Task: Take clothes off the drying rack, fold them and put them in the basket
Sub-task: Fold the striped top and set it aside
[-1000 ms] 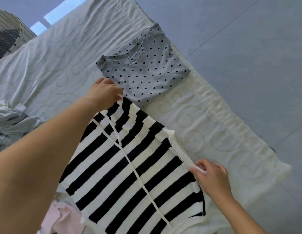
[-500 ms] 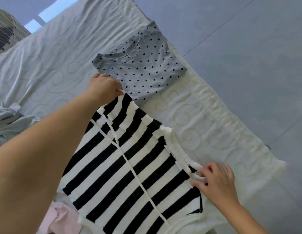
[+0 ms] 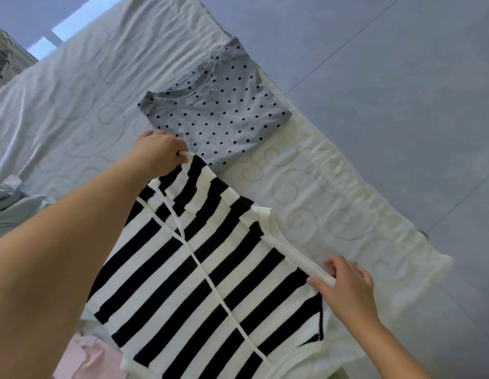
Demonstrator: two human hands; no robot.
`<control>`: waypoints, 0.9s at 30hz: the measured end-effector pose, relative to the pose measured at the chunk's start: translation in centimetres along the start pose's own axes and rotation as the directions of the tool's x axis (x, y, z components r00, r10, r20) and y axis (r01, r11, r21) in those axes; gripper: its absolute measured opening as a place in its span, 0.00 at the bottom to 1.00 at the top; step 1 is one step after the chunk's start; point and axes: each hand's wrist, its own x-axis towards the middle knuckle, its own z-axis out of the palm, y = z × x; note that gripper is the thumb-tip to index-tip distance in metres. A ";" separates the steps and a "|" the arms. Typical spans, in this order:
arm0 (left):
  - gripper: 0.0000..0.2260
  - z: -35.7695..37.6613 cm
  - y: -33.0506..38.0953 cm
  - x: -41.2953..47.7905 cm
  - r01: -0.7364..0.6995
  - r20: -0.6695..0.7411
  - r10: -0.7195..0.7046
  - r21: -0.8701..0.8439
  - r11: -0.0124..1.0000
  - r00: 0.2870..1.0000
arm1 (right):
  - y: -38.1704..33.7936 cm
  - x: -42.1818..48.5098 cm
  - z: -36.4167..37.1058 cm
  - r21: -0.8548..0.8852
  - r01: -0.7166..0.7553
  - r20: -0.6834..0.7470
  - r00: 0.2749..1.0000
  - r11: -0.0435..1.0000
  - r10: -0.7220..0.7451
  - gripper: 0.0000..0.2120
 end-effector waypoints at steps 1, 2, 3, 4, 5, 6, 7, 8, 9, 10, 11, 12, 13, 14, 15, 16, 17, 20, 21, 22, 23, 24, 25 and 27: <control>0.08 -0.1 -0.1 0.0 0.011 0.017 -0.011 0.002 1.000 1.000 | 0.0 0.1 0.1 -0.006 -0.007 0.012 1.000 1.000 0.007 0.17; 0.08 -0.1 -0.2 -0.1 0.023 0.034 -0.023 0.001 1.000 0.999 | 0.0 0.2 0.1 -0.024 -0.013 0.033 0.999 1.000 0.014 0.15; 0.08 -0.2 -0.3 -0.1 0.032 0.052 -0.032 -0.005 0.999 0.998 | 0.1 0.2 0.1 -0.047 -0.017 0.055 0.998 0.999 0.020 0.13; 0.08 -0.4 -0.4 -0.2 0.038 0.065 -0.037 -0.016 0.999 0.997 | 0.3 0.2 0.0 -0.067 -0.016 0.058 0.998 0.998 0.020 0.11; 0.08 -0.5 -0.4 -0.3 0.043 0.072 -0.039 -0.042 0.998 0.997 | 0.4 0.1 0.0 -0.071 -0.015 0.038 0.999 0.997 0.017 0.10; 0.08 -0.7 -0.5 -0.5 0.052 0.073 -0.046 -0.082 0.995 0.996 | 0.5 0.0 0.0 -0.065 -0.009 -0.007 1.000 0.998 0.009 0.08; 0.09 -0.8 -0.6 -0.8 0.061 0.077 -0.052 -0.124 0.990 0.996 | 0.6 -0.3 0.0 -0.056 0.005 -0.069 0.998 0.998 -0.009 0.07; 0.09 -0.7 -0.8 -1.3 0.050 0.079 -0.039 -0.144 0.988 0.996 | 0.7 -0.8 0.1 -0.051 0.036 -0.133 0.990 0.998 -0.043 0.07; 0.10 -0.5 -1.2 -1.9 0.003 0.073 0.006 -0.116 0.993 0.997 | 0.7 -1.4 0.2 -0.052 0.099 -0.185 0.977 0.994 -0.107 0.10; 0.11 -0.1 -1.7 -2.6 -0.064 0.064 0.067 -0.051 0.997 0.996 | 0.6 -2.0 0.3 -0.064 0.194 -0.229 0.952 0.979 -0.203 0.13; 0.12 0.4 -2.4 -3.4 -0.128 0.052 0.127 0.026 0.991 0.991 | 0.5 -2.7 0.3 -0.083 0.301 -0.260 0.914 0.950 -0.312 0.15; 0.13 0.9 -3.1 -4.2 -0.172 0.045 0.169 0.090 0.981 0.985 | 0.2 -3.5 0.4 -0.099 0.394 -0.272 0.873 0.914 -0.406 0.16; 0.15 1.3 -3.6 -5.0 -0.189 0.054 0.183 0.135 0.973 0.982 | 0.1 -4.1 0.7 -0.120 0.462 -0.275 0.835 0.879 -0.476 0.17; 0.16 1.8 -4.0 -5.7 -0.186 0.077 0.175 0.172 0.968 0.982 | 0.0 -4.6 1.0 -0.143 0.514 -0.271 0.801 0.846 -0.533 0.18; 0.17 2.2 -4.3 -6.3 -0.173 0.113 0.151 0.210 0.962 0.982 | 0.0 -5.1 1.4 -0.165 0.559 -0.253 0.772 0.813 -0.583 0.19; 0.18 2.6 -4.3 -6.9 -0.153 0.159 0.115 0.245 0.957 0.980 | 0.0 -5.5 1.9 -0.190 0.602 -0.213 0.746 0.775 -0.632 0.19; 0.20 3.0 -4.2 -7.4 -0.125 0.200 0.072 0.265 0.956 0.977 | 0.1 -5.8 2.5 -0.219 0.641 -0.161 0.720 0.736 -0.675 0.18; 0.23 4.5 -3.9 -9.0 -0.054 0.277 -0.025 0.272 0.961 0.960 | 0.0 -6.3 3.4 -0.240 0.686 -0.015 0.705 0.687 -0.709 0.16; 0.26 5.0 -3.7 -9.7 -0.047 0.272 -0.026 0.257 0.965 0.962 | -0.2 -6.4 3.4 -0.231 0.686 0.016 0.712 0.690 -0.702 0.19; 0.29 5.6 -3.4 -10.5 -0.044 0.249 -0.014 0.228 0.973 0.969 | -0.6 -6.4 3.4 -0.232 0.682 0.044 0.719 0.693 -0.693 0.21; 0.31 6.1 -3.0 -11.3 -0.049 0.220 0.005 0.197 0.979 0.976 | -1.1 -6.3 3.2 -0.240 0.681 0.069 0.723 0.692 -0.687 0.23; 0.31 6.7 -2.5 -12.1 -0.062 0.197 0.026 0.178 0.982 0.980 | -1.8 -6.1 3.2 -0.257 0.681 0.105 0.725 0.685 -0.681 0.25; 0.30 7.2 -1.8 -13.0 -0.074 0.192 0.041 0.171 0.982 0.981 | -2.4 -5.9 3.3 -0.283 0.686 0.152 0.723 0.671 -0.674 0.27; 0.28 8.5 -0.6 -14.2 -0.067 0.238 0.027 0.165 0.984 0.971 | -3.5 -5.2 3.8 -0.332 0.704 0.266 0.709 0.628 -0.653 0.29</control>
